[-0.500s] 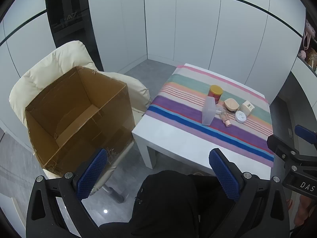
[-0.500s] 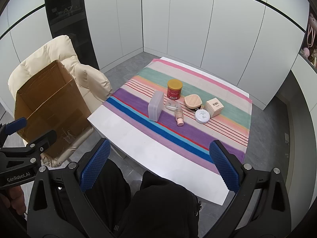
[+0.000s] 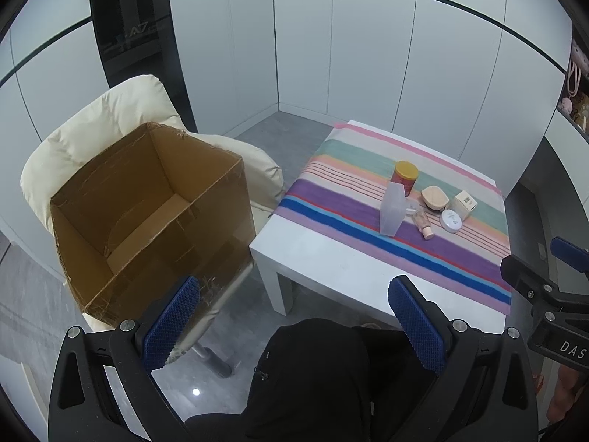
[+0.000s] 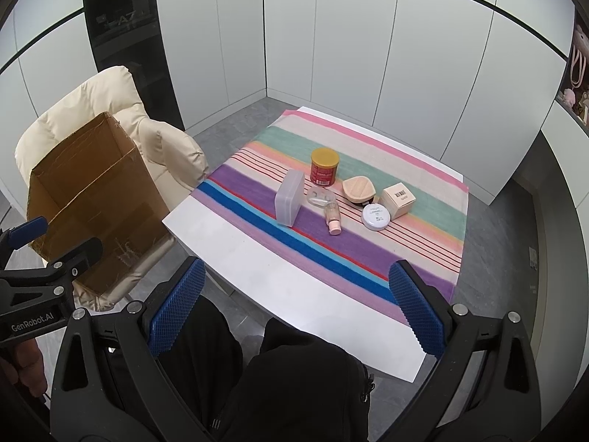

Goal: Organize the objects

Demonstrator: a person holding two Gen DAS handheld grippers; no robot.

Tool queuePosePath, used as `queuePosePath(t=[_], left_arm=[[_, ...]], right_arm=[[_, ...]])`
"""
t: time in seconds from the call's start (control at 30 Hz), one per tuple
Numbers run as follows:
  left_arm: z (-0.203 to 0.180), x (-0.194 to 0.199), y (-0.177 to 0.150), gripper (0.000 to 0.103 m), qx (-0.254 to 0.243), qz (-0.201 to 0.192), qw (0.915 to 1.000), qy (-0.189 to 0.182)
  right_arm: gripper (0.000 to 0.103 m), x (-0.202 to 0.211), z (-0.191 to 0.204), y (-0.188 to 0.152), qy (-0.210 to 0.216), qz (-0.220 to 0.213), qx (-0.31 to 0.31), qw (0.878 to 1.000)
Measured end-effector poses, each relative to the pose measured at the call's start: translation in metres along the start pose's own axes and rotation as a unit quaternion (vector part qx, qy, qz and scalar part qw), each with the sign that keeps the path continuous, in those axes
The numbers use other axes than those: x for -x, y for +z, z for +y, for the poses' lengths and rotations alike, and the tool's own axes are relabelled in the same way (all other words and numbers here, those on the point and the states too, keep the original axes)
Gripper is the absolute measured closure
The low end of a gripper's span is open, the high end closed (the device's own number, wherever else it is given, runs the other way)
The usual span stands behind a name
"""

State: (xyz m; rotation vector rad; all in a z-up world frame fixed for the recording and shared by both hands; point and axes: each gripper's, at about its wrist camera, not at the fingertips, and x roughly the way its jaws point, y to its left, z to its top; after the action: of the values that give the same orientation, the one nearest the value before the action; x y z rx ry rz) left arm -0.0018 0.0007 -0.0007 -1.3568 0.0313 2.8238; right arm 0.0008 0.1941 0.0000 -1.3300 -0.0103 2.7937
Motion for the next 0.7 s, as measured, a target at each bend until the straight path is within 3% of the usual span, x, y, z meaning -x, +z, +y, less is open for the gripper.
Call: queuePosePath(t=[0.7], left_arm=[[0.0012,0.0017,-0.0016,0.000,-0.001,-0.005,1.0000,0.002]], right_arm=[[0.001,0.0018,-0.0003,-0.0002,0.002,0.000,-0.002,1.000]])
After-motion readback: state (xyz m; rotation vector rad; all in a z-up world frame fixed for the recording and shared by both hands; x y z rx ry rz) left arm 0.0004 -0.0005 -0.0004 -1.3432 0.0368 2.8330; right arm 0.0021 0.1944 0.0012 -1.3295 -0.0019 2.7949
